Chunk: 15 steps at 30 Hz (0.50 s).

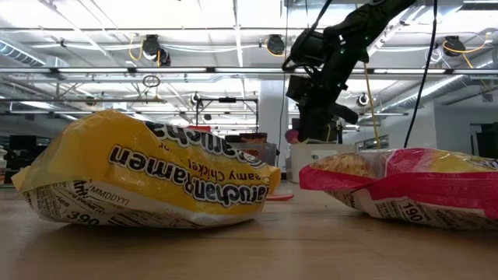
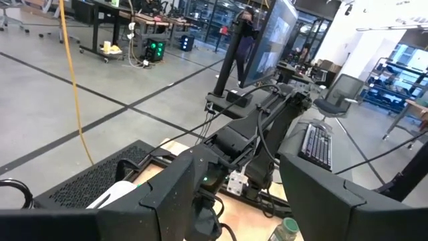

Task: Pick & Place Food Item
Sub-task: Put the right blue green spoon into the white bin

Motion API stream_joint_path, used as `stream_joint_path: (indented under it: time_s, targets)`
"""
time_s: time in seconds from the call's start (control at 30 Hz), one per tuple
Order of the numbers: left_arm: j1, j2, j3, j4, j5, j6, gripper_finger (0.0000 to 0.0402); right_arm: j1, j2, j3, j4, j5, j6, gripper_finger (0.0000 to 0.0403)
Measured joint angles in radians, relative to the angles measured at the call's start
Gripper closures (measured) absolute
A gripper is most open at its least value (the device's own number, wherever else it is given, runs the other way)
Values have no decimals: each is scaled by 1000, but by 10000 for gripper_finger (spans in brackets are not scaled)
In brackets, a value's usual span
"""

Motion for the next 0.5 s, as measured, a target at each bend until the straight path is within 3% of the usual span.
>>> stream_joint_path:
  time_s: [0.5]
  targets:
    - [-9,0,0,7,15,-37,172,0,0,0,17,-3,6,399]
